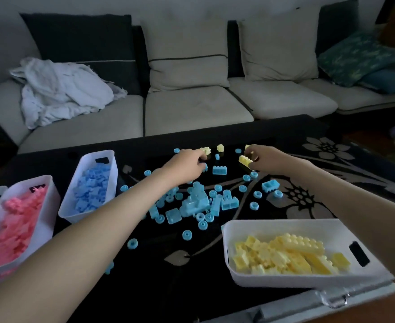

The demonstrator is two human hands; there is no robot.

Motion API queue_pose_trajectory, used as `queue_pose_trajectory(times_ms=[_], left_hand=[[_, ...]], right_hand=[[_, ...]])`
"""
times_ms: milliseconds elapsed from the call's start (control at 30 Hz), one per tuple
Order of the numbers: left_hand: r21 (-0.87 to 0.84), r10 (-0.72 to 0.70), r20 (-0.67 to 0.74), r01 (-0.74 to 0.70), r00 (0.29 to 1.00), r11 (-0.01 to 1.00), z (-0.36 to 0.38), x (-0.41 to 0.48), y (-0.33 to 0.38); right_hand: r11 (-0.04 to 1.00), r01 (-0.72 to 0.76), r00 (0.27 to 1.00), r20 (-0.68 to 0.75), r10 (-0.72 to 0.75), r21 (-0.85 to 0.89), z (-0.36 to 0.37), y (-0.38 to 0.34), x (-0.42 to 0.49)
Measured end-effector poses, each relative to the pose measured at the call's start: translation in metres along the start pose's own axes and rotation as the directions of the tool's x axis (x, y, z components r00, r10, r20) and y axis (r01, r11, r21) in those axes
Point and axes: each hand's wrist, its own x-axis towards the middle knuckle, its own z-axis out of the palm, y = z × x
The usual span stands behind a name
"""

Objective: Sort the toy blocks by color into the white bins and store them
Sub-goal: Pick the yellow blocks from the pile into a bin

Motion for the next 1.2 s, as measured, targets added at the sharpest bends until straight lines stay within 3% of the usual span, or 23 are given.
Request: queue_pose_trajectory(times_ms=[133,367,533,633,700,933,1067,1200], left_hand=[[0.063,-0.052,-0.06,0.056,0.997,0.996,0.007,0.057,-0.017],[0.248,-0.1,0.064,0.081,0.993,0.965,0.039,0.132,-0.029],[0.282,-0.103,0.118,0.066,0.988,0.957,0.053,0.153,-0.041],[0.281,-0.056,0.063,0.036,0.996,0.959,0.055,0.153,-0.04],[0.269,-0.033,0.035,0.022,0.999,0.963,0.054,0.153,-0.038],[0.174,-0.064,0.03,0.058,0.998,0.983,0.049,0.152,-0.024],[0.148,-0.09,0.027,0.085,0.996,0.985,0.045,0.151,-0.019],[0.165,-0.109,0.018,0.105,0.994,0.981,0.04,0.148,-0.018]], right_hand=[[0.997,-0.07,0.997,-0.042,0.069,-0.017,0.011,0.013,0.047],[0.987,-0.02,0.997,0.068,0.031,-0.159,0.031,0.034,0.092],[0.999,0.002,0.997,-0.078,0.002,0.05,0.013,0.043,0.104],[0.995,-0.04,0.986,-0.16,0.054,0.09,0.008,0.052,0.114],[0.996,-0.078,0.983,-0.165,0.082,0.033,0.01,0.058,0.119],[0.956,-0.104,0.994,0.017,0.113,-0.274,0.007,0.051,0.124],[0.974,-0.032,0.995,-0.1,0.01,-0.224,0.003,0.028,0.128],[0.971,0.057,0.997,-0.044,-0.069,-0.231,0.016,-0.001,0.142]])
